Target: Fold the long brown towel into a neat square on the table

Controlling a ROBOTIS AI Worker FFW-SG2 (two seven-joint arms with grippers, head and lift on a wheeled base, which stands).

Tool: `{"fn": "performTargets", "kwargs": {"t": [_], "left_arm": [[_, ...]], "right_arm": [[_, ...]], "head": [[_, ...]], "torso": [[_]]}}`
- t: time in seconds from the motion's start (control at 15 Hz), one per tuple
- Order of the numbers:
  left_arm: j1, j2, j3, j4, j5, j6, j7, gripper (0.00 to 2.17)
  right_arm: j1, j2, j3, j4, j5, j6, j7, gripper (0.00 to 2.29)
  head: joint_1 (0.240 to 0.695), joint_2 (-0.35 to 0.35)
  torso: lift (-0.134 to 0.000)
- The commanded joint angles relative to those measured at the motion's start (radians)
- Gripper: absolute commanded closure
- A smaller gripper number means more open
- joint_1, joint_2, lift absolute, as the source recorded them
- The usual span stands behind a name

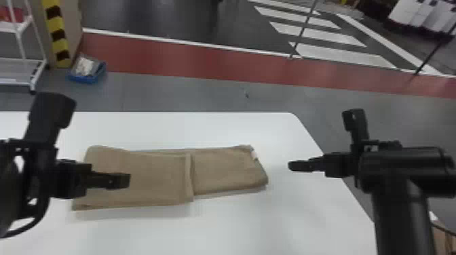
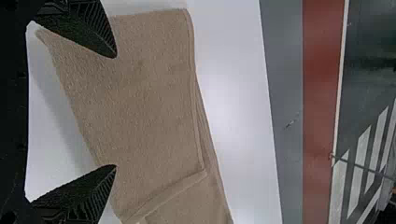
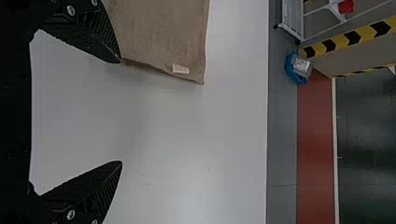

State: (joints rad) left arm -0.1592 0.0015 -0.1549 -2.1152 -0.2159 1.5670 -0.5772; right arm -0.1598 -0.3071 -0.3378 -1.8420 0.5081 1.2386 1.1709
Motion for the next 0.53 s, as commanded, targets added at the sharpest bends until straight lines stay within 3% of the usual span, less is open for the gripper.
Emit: {"fn": "performTargets", "kwargs": {"t": [0.0,0.13,0.27,0.47], "left_arm": [[0.026,-0.004,0.179,-0.011,0.072,0.004,-0.027,0.04],[0.047,-0.004,0.294,-0.012,0.153,0.004,-0.032,0.04],[0.072,-0.004,0.379,-0.016,0.224,0.003,-0.056,0.04],[0.107,-0.004,0.488,-0.028,0.233,-0.009,-0.142,0.04]], "right_arm": [[0.0,0.057,0.049,-0.105,-0.013,0.184,-0.016,0.12],[-0.012,0.112,0.105,-0.166,-0.013,0.334,-0.053,0.12],[-0.021,0.194,0.164,-0.209,-0.016,0.334,-0.122,0.13],[-0.024,0.276,0.261,-0.218,-0.016,0.334,-0.234,0.13]], "head": [[0.695,-0.35],[0.695,-0.289],[0.695,-0.19],[0.695,-0.103]], "torso": [[-0.124],[-0.124],[-0.124],[-0.124]]}}
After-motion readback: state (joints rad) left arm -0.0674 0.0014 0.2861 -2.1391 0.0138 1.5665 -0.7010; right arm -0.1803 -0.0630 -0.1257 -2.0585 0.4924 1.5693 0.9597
